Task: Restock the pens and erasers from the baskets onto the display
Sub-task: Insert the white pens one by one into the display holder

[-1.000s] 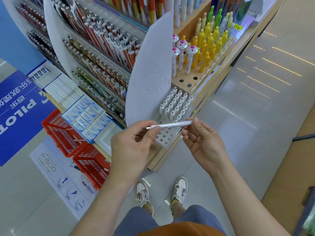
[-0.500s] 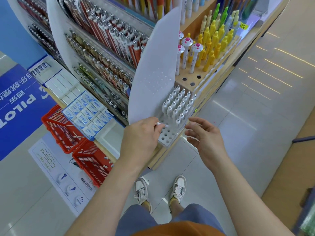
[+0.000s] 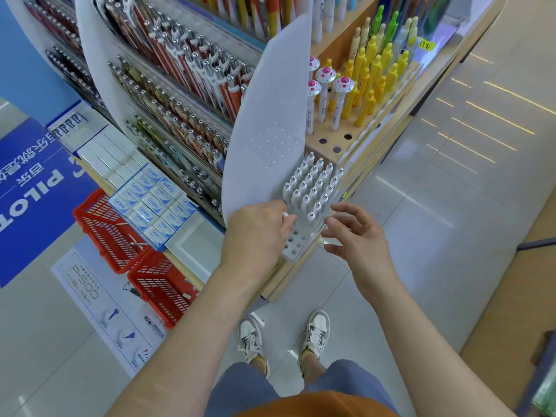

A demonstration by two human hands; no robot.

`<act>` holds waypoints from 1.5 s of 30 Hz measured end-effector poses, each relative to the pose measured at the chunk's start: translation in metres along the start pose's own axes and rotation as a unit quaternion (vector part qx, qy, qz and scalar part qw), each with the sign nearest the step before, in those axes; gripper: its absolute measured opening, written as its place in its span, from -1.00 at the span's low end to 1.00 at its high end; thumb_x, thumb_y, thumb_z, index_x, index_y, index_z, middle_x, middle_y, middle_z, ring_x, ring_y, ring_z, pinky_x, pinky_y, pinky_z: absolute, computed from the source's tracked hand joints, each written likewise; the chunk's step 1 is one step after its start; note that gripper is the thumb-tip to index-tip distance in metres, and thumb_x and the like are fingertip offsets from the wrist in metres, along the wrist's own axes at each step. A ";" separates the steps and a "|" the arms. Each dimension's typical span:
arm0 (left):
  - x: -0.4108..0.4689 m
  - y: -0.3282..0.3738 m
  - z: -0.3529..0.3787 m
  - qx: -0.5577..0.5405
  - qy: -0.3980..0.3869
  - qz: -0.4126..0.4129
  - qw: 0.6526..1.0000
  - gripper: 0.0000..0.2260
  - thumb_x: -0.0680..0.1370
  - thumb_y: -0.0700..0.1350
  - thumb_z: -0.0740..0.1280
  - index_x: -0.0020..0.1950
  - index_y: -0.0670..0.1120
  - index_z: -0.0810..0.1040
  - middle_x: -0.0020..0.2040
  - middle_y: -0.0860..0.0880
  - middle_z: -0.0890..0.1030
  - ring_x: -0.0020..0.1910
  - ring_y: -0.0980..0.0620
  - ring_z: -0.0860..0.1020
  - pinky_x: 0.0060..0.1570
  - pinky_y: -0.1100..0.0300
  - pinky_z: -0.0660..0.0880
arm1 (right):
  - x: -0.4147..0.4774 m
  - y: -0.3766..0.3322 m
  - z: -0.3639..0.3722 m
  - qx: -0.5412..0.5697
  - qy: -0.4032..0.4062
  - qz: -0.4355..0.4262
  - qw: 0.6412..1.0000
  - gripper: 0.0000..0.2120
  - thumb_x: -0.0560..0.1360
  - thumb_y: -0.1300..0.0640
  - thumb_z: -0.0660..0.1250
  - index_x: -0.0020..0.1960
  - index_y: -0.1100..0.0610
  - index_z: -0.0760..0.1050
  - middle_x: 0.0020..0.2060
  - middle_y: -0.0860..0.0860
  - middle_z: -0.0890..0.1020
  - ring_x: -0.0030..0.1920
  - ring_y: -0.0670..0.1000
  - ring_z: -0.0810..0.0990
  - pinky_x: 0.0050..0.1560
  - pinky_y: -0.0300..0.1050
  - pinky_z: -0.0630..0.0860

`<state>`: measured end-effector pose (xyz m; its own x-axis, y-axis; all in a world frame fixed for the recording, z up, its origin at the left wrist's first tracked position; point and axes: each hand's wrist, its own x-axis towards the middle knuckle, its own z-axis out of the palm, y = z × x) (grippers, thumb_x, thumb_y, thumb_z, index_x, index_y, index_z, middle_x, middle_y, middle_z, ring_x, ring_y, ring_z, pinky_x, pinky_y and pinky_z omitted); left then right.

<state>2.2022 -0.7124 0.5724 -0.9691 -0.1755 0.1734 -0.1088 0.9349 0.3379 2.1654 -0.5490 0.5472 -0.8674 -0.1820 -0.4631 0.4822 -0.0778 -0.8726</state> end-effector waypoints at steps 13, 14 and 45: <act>0.010 0.014 0.006 -0.086 -0.093 -0.061 0.990 -0.76 0.62 -0.03 0.21 -0.08 -0.12 0.60 -0.27 -0.08 0.61 -0.24 -0.12 0.54 -0.18 0.02 0.46 | 0.001 0.002 0.004 -0.227 -0.030 -0.223 0.948 -0.80 0.49 0.19 0.42 0.04 -0.06 0.62 -0.07 -0.07 0.53 -0.16 -0.14 0.54 -0.24 -0.27 0.51; 0.009 0.015 0.008 -0.086 -0.092 -0.063 0.990 -0.76 0.61 -0.03 0.22 -0.08 -0.13 0.61 -0.27 -0.09 0.61 -0.25 -0.12 0.54 -0.19 0.02 0.46 | 0.001 0.003 0.004 -0.234 -0.031 -0.230 0.944 -0.81 0.49 0.20 0.42 0.04 -0.03 0.63 -0.07 -0.07 0.53 -0.17 -0.12 0.55 -0.25 -0.24 0.52; -0.177 -0.126 -0.078 -0.188 0.079 -0.311 0.928 -0.80 0.51 -0.27 0.34 -0.02 -0.01 0.68 -0.12 0.22 0.63 -0.12 0.31 0.55 -0.11 0.47 0.43 | -0.065 0.003 0.119 -0.265 -0.229 -0.132 0.927 -0.83 0.56 0.19 0.29 -0.19 0.05 0.57 -0.37 0.05 0.60 -0.40 -0.07 0.54 -0.33 -0.19 0.45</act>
<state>2.4043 -0.8232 0.5711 -0.6960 -0.7169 -0.0396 -0.5231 0.4685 0.7119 2.2376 -0.6538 0.5929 -0.7449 -0.6321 -0.2135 0.0264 0.2919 -0.9561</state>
